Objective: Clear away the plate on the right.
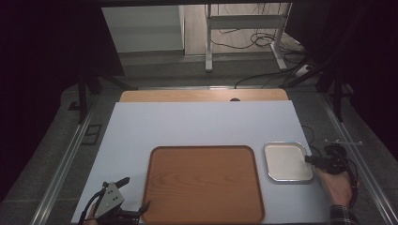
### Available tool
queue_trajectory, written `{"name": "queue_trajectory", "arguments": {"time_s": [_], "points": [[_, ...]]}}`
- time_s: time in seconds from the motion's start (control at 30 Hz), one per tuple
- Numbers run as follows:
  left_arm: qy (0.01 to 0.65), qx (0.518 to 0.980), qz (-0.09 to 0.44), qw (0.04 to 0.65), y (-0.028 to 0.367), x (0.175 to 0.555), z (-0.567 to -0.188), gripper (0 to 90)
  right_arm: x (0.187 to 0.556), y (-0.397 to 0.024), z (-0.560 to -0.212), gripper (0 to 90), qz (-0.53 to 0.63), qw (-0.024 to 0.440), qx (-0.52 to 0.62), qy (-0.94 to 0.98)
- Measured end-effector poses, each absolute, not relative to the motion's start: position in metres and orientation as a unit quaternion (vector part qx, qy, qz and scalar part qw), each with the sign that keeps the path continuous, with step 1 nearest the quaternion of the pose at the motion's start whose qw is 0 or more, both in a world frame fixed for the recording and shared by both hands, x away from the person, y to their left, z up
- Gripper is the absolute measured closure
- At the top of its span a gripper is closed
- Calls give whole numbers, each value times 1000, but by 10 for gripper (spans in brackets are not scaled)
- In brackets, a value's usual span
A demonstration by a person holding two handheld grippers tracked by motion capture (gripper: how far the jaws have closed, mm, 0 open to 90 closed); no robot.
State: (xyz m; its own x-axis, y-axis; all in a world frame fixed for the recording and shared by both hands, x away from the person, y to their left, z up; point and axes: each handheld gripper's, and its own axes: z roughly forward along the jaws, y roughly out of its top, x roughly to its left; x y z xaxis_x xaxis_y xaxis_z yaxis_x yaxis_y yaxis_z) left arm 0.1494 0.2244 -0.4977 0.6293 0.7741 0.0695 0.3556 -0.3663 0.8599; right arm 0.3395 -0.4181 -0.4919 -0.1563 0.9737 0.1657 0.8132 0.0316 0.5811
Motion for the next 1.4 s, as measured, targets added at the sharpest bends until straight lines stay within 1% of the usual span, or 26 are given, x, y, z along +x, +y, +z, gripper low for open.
{"name": "queue_trajectory", "arguments": {"time_s": [0.03,0.07,0.13,0.2,0.33,0.37,0.5,0.9,1.13,1.4], "points": [[357,792,239,434,224,150,-498,8,341,-417,-493,727,282,136,636,705],[357,792,239,434,224,150,-498,8,341,-417,-493,727,282,136,636,705],[356,793,239,432,224,150,-498,8,344,-416,-495,773,278,131,636,708],[357,794,239,431,223,150,-498,7,346,-416,-496,838,277,120,643,704],[356,796,240,427,223,150,-498,7,347,-423,-497,878,305,86,672,670],[355,796,240,427,223,150,-498,6,346,-427,-497,882,324,71,677,657],[355,797,242,425,223,150,-498,6,343,-428,-494,881,330,76,678,652],[360,792,246,428,227,149,-497,5,337,-427,-486,881,376,61,673,634],[359,793,243,428,226,149,-498,4,334,-419,-481,881,381,65,663,642],[358,794,241,429,227,149,-498,4,333,-402,-477,881,392,48,654,645]]}}
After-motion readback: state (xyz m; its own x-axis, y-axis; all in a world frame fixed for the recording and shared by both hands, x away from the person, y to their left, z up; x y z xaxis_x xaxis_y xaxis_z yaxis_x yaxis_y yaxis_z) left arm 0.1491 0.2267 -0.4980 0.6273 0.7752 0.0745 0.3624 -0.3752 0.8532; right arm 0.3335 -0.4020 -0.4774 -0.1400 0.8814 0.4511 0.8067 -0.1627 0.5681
